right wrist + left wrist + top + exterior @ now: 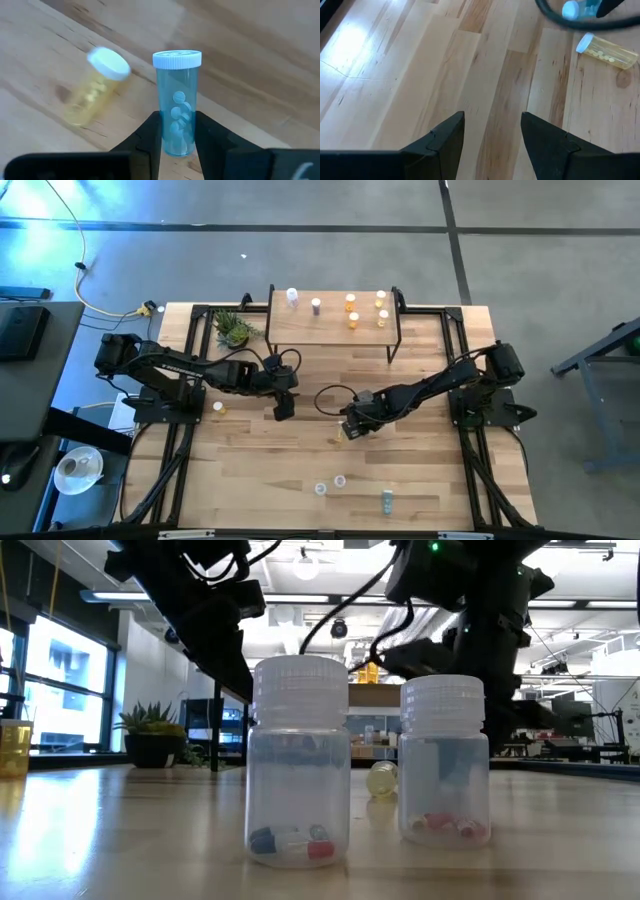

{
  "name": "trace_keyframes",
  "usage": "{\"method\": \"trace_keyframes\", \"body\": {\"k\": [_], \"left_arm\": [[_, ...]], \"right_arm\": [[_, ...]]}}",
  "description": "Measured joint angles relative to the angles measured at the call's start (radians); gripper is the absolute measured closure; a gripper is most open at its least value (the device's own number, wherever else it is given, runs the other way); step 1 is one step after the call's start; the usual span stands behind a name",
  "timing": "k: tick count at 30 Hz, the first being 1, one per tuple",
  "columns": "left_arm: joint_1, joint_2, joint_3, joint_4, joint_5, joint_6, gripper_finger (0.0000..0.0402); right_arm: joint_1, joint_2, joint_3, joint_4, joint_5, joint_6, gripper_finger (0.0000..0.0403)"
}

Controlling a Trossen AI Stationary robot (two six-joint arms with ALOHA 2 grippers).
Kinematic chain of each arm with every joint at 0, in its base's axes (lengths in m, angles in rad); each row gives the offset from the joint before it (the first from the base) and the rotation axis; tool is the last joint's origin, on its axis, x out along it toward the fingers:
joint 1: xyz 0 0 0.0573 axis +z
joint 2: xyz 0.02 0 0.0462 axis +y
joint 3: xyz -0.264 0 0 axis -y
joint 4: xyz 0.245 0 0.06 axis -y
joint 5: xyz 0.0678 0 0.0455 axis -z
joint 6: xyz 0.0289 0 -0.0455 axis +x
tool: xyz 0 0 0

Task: Pick and place medicine bottles onto shelf by color
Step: Put the top blue pill bottle on the shelf aligned with the blue pill bottle

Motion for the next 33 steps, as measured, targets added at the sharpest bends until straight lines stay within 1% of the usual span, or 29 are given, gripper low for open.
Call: {"method": "trace_keyframes", "body": {"k": [3, 8, 17, 24, 29, 33], "left_arm": [[0.0, 0.0, 0.0, 0.001, 0.0, 0.0, 0.0218], [0.0, 0.0, 0.0, 0.004, 0.0, 0.0, 0.0218], [0.0, 0.0, 0.0, 0.047, 0.001, -0.002, 0.0218], [0.0, 0.002, 0.0, 0.103, 0.001, 0.0, 0.0215], [0.016, 0.003, 0.0, 0.175, 0.001, 0.006, 0.0197], [0.031, 0.003, 0.0, 0.266, 0.021, 0.062, 0.0184]], "right_arm": [[0.0, -0.028, 0.0, 0.007, 0.03, -0.036, 0.0318], [0.0, -0.079, 0.0, 0.04, 0.114, -0.132, 0.0318], [-0.018, -0.177, 0.0, 0.092, 0.232, -0.398, 0.0318], [-0.051, -0.248, 0.0, 0.104, 0.272, -0.599, 0.0318], [-0.07, -0.281, 0.0, 0.11, 0.275, -0.756, 0.0318], [-0.095, -0.294, 0.0, 0.137, 0.272, -0.876, 0.0318]]}}
